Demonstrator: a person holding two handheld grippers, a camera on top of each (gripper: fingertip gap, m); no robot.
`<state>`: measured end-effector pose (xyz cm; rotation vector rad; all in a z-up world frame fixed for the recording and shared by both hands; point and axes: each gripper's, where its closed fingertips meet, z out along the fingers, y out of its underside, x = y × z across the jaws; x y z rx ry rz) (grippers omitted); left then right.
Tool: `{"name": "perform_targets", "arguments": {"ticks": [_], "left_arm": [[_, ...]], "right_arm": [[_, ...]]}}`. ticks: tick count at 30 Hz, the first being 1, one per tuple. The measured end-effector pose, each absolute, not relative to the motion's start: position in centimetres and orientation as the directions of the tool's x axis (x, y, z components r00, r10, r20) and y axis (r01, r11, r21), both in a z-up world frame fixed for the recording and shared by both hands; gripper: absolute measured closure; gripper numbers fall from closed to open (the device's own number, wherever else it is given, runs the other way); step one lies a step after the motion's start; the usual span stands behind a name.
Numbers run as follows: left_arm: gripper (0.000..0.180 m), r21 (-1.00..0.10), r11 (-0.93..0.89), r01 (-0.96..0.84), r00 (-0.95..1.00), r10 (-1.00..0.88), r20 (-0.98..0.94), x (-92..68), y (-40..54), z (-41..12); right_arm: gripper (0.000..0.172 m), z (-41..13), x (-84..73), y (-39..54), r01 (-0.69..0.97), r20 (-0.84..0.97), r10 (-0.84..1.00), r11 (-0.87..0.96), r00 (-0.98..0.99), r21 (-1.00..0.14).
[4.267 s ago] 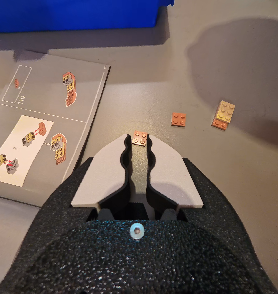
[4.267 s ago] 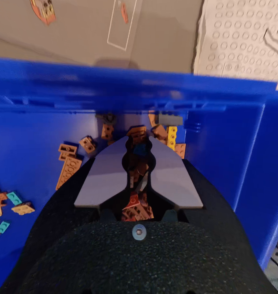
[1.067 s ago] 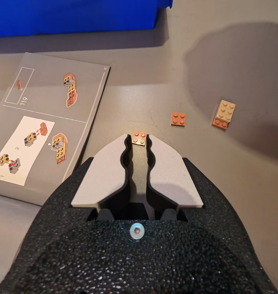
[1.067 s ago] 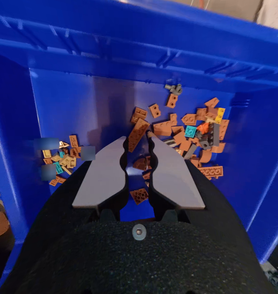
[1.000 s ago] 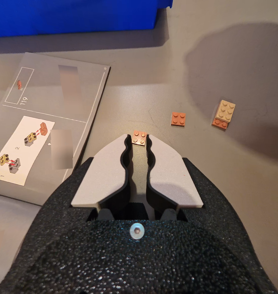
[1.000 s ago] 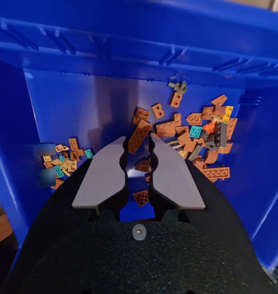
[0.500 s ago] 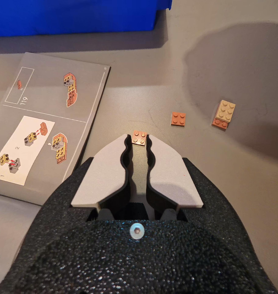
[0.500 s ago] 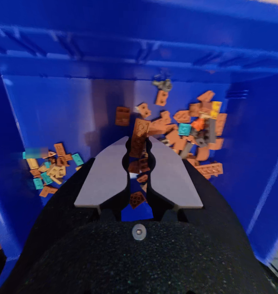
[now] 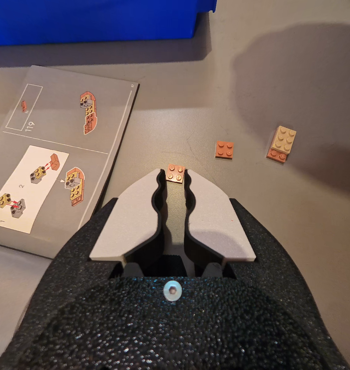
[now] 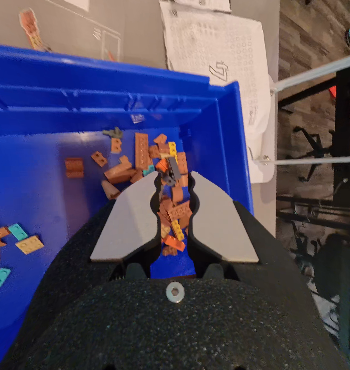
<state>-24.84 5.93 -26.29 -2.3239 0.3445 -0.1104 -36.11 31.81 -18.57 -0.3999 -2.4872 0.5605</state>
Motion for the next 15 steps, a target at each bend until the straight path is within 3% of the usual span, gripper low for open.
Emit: {"name": "perform_targets", "arguments": {"ticks": [9, 12, 15], "left_arm": [[0.163, -0.713, -0.67, -0.209, 0.96, -0.279, -0.02, -24.9, 5.9, -26.3], [0.163, -0.713, -0.669, -0.21, 0.96, -0.279, -0.021, -24.9, 5.9, -26.3], [0.163, -0.713, -0.669, -0.211, 0.96, -0.279, -0.023, -24.9, 5.9, -26.3]], "right_arm": [[0.15, -19.4, -34.4, 37.6, 0.241, 0.45, 0.336, 0.936, -0.827, -0.255], [0.147, -19.7, -34.7, 37.5, 0.231, 0.448, 0.332, 0.936, -0.83, -0.267], [0.147, -19.1, -35.7, 37.4, 0.232, 0.441, 0.382, 0.905, -0.812, -0.357]]}}
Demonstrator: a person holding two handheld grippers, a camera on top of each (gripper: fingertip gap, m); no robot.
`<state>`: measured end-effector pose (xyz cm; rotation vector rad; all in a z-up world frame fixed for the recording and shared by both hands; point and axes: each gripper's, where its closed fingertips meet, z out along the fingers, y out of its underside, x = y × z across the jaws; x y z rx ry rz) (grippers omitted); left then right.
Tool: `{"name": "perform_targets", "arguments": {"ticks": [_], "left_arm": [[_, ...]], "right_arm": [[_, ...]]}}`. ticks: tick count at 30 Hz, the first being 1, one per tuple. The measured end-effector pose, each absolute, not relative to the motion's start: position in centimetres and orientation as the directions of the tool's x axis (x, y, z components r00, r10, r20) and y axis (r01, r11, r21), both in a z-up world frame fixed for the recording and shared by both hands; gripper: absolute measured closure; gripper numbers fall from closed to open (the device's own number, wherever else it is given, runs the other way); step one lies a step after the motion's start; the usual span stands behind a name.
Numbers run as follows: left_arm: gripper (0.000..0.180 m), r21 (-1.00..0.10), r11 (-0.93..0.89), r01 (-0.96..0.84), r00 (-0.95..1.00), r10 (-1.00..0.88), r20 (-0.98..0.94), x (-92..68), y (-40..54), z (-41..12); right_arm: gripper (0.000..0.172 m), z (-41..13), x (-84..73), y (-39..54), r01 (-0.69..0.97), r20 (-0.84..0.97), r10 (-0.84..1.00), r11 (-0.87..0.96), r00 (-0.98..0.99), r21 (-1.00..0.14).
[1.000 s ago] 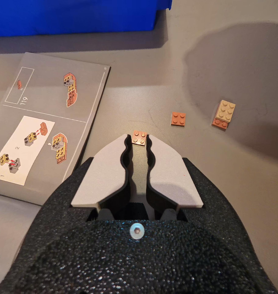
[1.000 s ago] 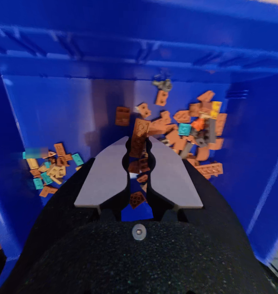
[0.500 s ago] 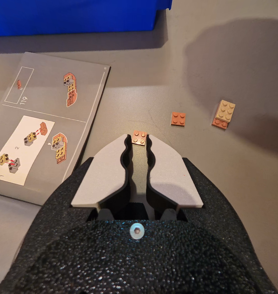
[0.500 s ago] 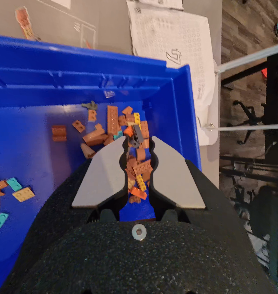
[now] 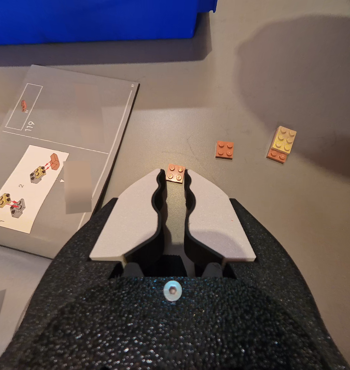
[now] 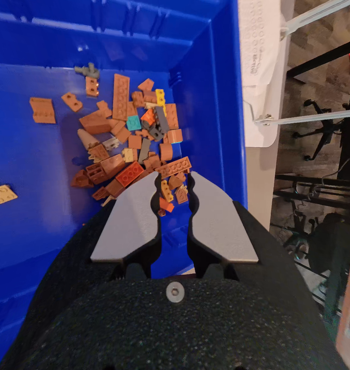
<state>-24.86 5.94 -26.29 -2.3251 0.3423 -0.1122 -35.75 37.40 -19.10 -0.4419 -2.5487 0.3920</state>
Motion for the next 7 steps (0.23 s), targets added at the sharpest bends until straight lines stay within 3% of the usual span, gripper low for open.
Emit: {"name": "perform_targets", "arguments": {"ticks": [7], "left_arm": [[0.163, -0.713, -0.668, -0.212, 0.96, -0.28, -0.023, -24.85, 5.94, -26.29]], "right_arm": [[0.154, -18.94, -36.07, 38.1, 0.153, 0.333, 0.392, 0.812, -0.857, -0.563]]}}
